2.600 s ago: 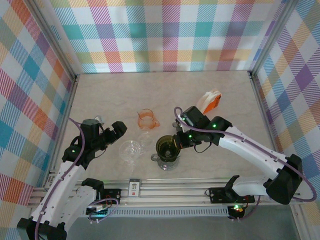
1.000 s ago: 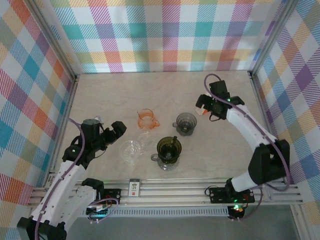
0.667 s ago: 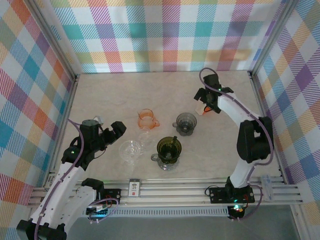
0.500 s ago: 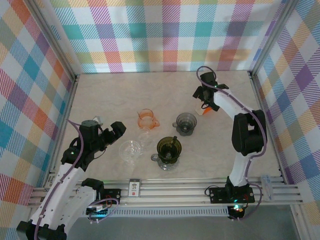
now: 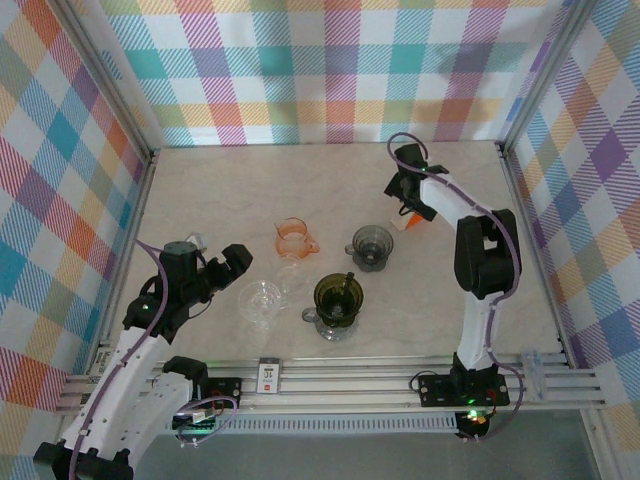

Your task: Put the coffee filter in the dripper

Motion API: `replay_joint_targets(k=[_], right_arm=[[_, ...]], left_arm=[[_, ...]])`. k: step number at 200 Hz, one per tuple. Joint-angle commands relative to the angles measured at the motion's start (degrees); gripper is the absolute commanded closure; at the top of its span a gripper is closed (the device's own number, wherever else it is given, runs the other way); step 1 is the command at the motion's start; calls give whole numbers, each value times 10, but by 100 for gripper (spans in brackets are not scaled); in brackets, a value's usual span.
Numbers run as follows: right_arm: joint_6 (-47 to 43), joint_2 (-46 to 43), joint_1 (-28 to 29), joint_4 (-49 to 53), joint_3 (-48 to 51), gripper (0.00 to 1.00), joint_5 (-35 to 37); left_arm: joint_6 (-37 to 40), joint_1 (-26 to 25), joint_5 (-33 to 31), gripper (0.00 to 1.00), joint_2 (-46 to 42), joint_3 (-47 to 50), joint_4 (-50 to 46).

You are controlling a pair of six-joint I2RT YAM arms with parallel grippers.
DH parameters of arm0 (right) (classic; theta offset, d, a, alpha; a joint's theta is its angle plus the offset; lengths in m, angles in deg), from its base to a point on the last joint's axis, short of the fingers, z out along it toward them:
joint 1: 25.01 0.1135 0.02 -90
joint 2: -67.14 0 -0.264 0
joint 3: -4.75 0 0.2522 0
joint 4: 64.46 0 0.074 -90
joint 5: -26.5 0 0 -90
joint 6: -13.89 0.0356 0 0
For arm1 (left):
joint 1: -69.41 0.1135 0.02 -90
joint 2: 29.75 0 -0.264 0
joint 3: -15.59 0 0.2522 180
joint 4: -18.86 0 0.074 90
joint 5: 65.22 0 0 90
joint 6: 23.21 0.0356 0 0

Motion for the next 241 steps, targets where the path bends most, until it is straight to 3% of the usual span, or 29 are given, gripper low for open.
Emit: replay_joint_targets(k=[1, 53, 88, 139, 174, 241], right_arm=[[-3, 15, -2, 5, -17, 1, 14], [-59, 21, -12, -29, -1, 0, -6], [-128, 8, -28, -71, 33, 7, -34], [-228, -19, -53, -133, 82, 18, -104], [-298, -36, -69, -172, 103, 22, -194], [-388, -40, -72, -134, 105, 32, -280]], left_arm=[[13, -5, -2, 0, 0, 3, 16], [15, -5, -9, 0, 5, -1, 15], [13, -5, -13, 0, 5, -4, 14], [8, -5, -17, 0, 7, -6, 15], [1, -5, -15, 0, 8, -6, 15], [-11, -5, -11, 0, 8, -1, 21]])
